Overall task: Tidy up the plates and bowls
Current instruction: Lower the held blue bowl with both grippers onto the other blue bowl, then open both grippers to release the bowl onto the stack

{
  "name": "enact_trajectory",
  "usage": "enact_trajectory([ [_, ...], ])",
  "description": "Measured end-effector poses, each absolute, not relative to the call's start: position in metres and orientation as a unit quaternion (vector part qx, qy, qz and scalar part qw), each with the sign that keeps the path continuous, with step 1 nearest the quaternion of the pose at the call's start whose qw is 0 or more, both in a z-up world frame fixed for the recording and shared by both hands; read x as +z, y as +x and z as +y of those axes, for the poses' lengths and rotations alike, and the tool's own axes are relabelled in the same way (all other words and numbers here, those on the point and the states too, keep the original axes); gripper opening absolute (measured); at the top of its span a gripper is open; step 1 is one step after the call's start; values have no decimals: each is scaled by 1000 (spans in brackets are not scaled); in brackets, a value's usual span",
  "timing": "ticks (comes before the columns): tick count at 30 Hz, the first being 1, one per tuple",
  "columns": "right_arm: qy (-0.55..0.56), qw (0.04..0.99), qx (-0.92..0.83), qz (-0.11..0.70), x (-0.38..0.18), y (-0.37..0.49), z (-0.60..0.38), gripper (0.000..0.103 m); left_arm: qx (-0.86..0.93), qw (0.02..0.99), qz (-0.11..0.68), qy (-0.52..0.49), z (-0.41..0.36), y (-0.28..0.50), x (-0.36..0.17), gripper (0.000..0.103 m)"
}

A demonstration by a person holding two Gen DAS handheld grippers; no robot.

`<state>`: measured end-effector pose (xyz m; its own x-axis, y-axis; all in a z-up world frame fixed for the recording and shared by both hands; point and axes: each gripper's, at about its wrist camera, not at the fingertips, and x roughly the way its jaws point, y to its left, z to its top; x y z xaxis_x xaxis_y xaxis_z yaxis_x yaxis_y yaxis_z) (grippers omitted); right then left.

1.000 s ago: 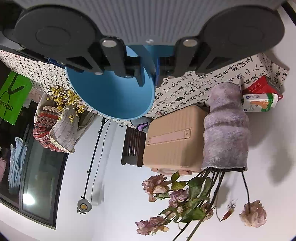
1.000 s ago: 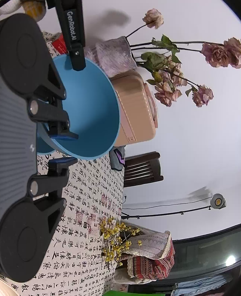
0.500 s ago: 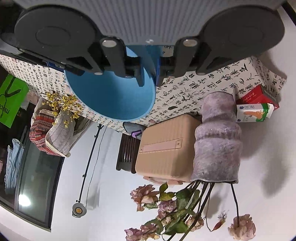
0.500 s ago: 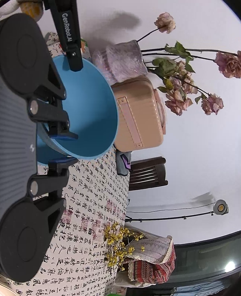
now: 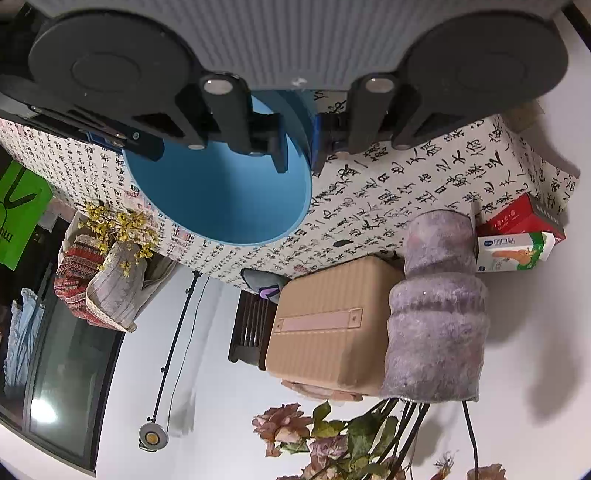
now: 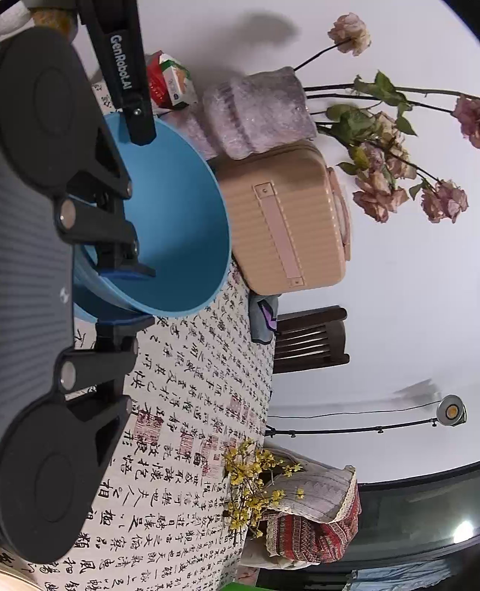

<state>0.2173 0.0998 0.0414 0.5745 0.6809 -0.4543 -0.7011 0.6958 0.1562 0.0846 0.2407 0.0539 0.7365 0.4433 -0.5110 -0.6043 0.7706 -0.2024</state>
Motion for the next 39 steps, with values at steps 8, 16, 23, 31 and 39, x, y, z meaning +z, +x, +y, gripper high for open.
enact_trajectory([
  [8,-24,886,387,254,35,219,102,19,287,911,233,-182,242,88,47,13],
  [16,-39,888,382,253,28,219,106,19,284,910,241,-182,242,91,38,13],
  [23,-46,888,378,257,21,223,109,19,282,909,247,-181,244,95,32,15],
  [31,-34,888,383,252,22,225,105,24,279,916,226,-178,242,91,37,49],
  [39,12,893,388,229,30,224,77,76,268,932,169,-177,241,65,44,99],
])
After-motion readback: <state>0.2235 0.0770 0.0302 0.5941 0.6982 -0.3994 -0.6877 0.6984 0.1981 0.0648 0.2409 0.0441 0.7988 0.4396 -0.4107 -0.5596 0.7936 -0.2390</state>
